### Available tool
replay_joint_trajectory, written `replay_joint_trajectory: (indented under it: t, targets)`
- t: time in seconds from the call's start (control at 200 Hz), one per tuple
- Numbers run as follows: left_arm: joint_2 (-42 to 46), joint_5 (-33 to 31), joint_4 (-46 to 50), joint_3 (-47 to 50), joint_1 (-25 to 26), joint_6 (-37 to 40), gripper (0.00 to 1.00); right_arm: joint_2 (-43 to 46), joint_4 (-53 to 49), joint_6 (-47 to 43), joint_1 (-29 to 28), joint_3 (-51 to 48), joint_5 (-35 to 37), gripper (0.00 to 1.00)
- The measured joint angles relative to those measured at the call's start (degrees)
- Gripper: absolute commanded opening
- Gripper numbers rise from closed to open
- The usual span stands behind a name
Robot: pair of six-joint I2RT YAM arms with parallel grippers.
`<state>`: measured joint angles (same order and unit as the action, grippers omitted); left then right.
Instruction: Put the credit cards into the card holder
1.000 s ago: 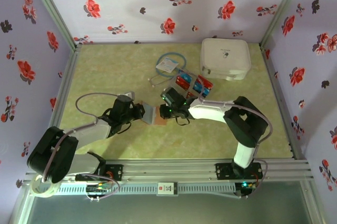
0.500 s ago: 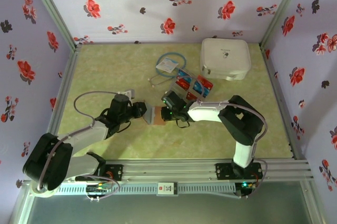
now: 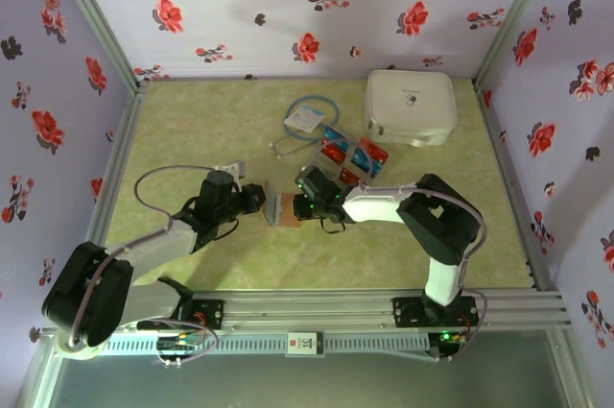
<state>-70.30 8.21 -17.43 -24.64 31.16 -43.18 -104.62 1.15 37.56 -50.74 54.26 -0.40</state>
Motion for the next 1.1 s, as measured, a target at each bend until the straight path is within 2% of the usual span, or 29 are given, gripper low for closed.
replay_joint_trajectory:
  t: [0.235,0.525,0.685,0.87,1.1]
  targets:
    - [-0.8,0.1,-1.1,0.0,0.0,0.0,0.0,0.0,0.1,0.0,0.1,0.0,0.0,0.2]
    - [-0.9,4.3,-6.4,0.4,0.0,-0.1,0.0,-0.4,0.9,0.0,0.1,0.0,0.0,0.2]
    - [-0.9,4.5,-6.9,0.4,0.0,-0.1,0.0,-0.4,0.9,0.0,0.1,0.0,0.0,0.2]
    - [-0.9,2.6,-6.8,1.7,0.0,-0.3,0.0,-0.4,0.9,0.0,0.3,0.0,-0.4,0.22]
    - [1.6,-1.2,-3.7,2.8,-0.1,-0.2,0.0,0.8,-0.7,-0.5,0.7,0.1,-1.6,0.29]
